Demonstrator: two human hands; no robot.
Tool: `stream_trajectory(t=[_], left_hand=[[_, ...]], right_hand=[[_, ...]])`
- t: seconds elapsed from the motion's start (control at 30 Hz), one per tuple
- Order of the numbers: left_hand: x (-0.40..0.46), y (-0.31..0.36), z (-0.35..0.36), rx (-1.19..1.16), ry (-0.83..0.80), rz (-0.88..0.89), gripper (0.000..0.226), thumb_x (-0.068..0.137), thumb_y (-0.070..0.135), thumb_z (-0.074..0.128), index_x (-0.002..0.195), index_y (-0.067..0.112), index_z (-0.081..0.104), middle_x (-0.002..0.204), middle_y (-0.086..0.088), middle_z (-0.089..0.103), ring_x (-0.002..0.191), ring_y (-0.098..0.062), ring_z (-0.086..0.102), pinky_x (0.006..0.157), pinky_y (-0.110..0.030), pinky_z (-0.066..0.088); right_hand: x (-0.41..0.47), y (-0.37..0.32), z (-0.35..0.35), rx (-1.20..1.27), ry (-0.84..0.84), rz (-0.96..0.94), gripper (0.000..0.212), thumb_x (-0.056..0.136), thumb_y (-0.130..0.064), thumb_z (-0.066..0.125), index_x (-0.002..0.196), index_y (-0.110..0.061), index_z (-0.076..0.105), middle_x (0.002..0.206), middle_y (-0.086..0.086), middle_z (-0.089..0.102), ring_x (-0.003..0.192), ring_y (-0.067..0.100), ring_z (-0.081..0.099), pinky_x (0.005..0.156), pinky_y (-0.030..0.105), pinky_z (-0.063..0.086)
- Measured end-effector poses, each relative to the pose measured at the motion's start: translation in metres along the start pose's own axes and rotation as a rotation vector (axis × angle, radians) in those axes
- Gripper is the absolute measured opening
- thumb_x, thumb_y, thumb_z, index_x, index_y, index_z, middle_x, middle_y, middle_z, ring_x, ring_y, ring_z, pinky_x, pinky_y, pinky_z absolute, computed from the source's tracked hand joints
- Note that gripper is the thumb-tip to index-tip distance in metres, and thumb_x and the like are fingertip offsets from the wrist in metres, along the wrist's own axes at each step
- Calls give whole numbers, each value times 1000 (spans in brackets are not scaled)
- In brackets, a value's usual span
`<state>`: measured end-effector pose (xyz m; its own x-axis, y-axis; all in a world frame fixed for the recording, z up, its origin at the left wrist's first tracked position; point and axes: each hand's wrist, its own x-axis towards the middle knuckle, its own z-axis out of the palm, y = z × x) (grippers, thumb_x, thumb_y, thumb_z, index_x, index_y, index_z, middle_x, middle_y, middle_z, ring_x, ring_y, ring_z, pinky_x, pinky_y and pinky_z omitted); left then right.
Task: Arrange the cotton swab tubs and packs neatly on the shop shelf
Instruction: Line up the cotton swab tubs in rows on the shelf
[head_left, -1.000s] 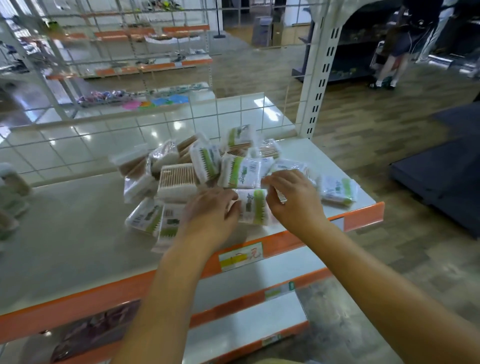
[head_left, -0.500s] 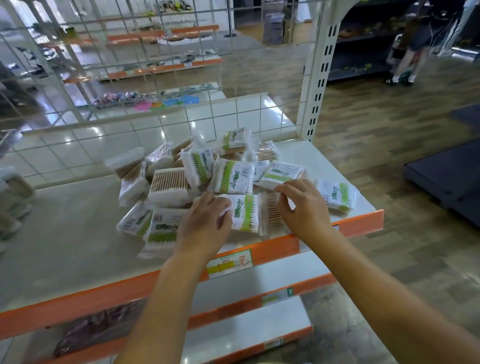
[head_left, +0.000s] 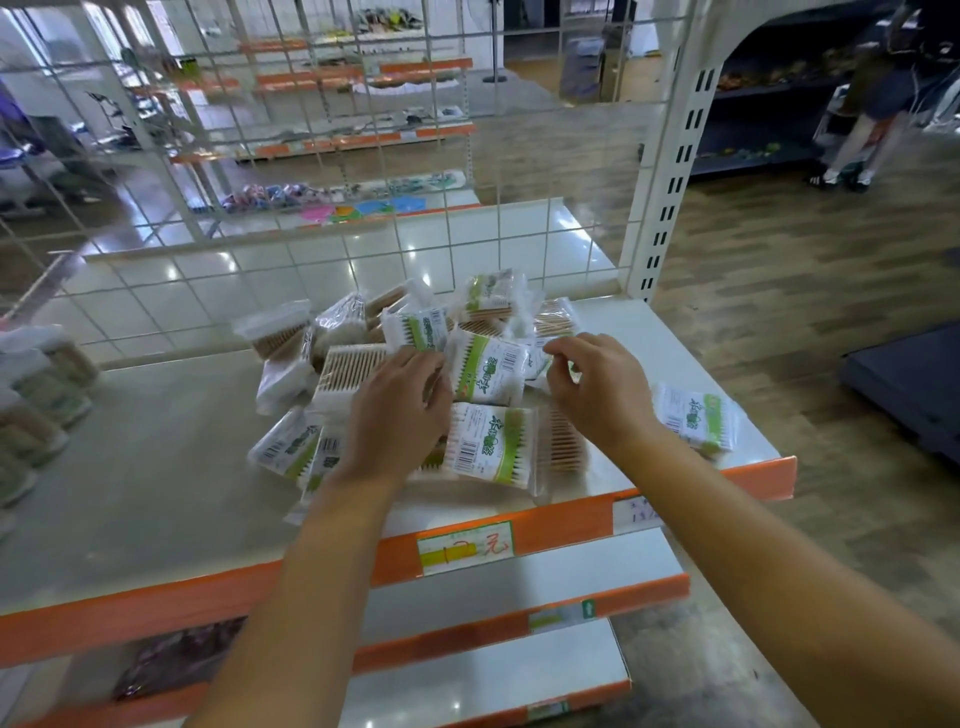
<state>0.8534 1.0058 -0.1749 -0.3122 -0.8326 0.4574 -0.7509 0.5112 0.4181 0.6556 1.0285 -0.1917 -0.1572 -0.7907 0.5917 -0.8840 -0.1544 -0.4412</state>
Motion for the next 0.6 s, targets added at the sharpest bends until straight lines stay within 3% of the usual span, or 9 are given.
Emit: stream_trajectory(t=[0.1, 0.23, 0.4, 0.6], left_hand=[[17, 1, -9, 22, 44, 15, 22, 89, 13, 57, 108, 4, 65, 104, -10, 65, 93, -25, 59, 75, -28, 38], [45, 4, -12, 75, 33, 5, 28, 90, 17, 54, 115, 8, 62, 114, -9, 62, 104, -25, 56, 80, -28, 37], [73, 0, -12, 120, -30, -46, 30, 93, 21, 50, 120, 11, 58, 119, -7, 58, 110, -22, 51, 86, -33, 41], [87, -12, -15, 205, -43, -32, 29, 91, 19, 52, 118, 13, 59, 120, -6, 58, 111, -22, 49, 81, -30, 37]], right_hand=[[22, -1, 4, 18, -59, 64, 24, 87, -9, 53, 105, -8, 68, 101, 8, 69, 94, 26, 58, 73, 23, 35], [52, -2, 10, 30, -128, 156, 29, 89, -11, 48, 114, -12, 64, 108, 7, 65, 97, 22, 56, 71, 22, 33], [80, 0, 22, 27, -205, 204, 34, 89, -12, 47, 121, -13, 58, 116, 7, 59, 104, 23, 54, 79, 29, 43], [91, 5, 34, -150, -391, 53, 54, 82, -12, 58, 134, -14, 44, 127, 12, 49, 114, 30, 45, 87, 35, 43]])
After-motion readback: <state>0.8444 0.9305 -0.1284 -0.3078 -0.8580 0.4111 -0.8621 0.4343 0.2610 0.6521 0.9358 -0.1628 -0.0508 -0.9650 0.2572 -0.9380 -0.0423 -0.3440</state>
